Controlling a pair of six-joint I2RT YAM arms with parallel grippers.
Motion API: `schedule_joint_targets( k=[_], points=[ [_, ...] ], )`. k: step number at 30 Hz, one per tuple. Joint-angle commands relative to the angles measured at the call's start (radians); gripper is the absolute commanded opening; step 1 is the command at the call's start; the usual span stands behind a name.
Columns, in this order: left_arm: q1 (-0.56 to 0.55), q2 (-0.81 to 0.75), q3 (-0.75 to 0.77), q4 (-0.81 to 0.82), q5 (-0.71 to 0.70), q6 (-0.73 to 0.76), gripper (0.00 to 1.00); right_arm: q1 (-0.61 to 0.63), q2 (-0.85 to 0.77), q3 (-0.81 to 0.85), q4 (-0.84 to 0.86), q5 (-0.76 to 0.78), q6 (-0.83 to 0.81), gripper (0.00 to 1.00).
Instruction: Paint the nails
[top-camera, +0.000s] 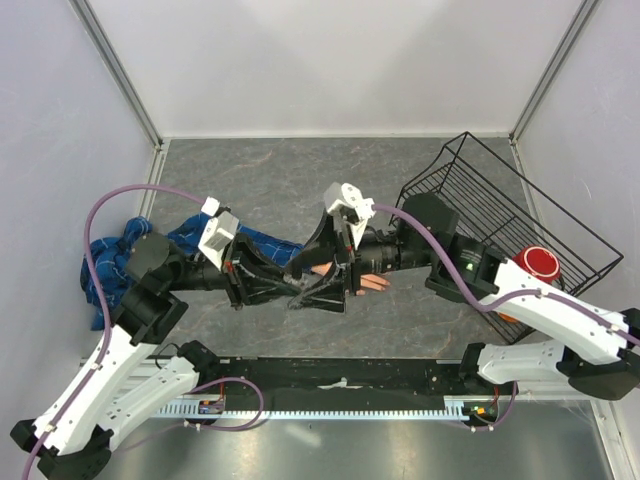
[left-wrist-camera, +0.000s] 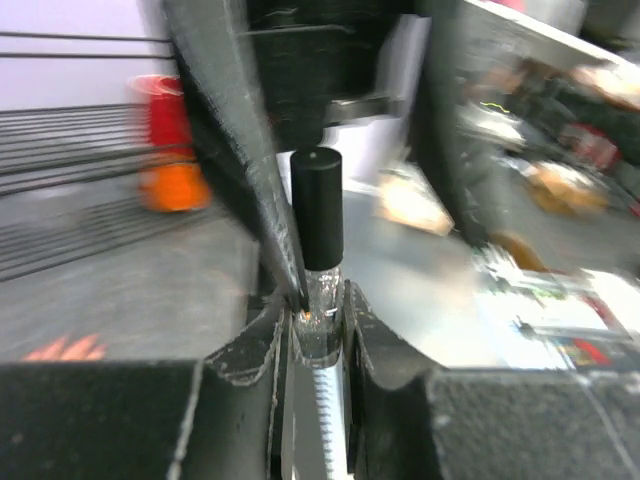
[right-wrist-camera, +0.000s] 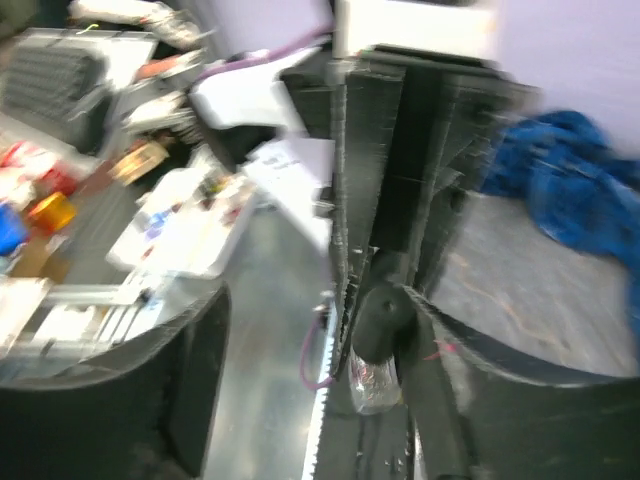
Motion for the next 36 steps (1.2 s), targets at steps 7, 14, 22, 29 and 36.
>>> schedule_joint_targets(
  k=[7, 14, 22, 29, 36],
  points=[
    [-0.008, -0.053, 0.057, -0.312, -0.602, 0.289, 0.02, -0.011, -0.036, 0.118, -0.259, 0.615, 0.065, 0.90],
    [-0.008, -0.055, 0.052, -0.314, -0.597, 0.289, 0.02, 0.072, 0.037, 0.202, -0.293, 0.867, 0.084, 0.81],
    [-0.008, -0.075, 0.037, -0.314, -0.575, 0.277, 0.02, 0.135, 0.160, 0.295, -0.314, 0.933, 0.055, 0.65],
    [-0.008, -0.076, 0.041, -0.311, -0.529, 0.270, 0.02, 0.141, 0.195, 0.312, -0.314, 0.906, 0.039, 0.40],
    [-0.008, -0.075, 0.038, -0.162, -0.146, 0.203, 0.02, 0.111, 0.107, 0.221, -0.230, 0.560, -0.062, 0.00]
  ],
)
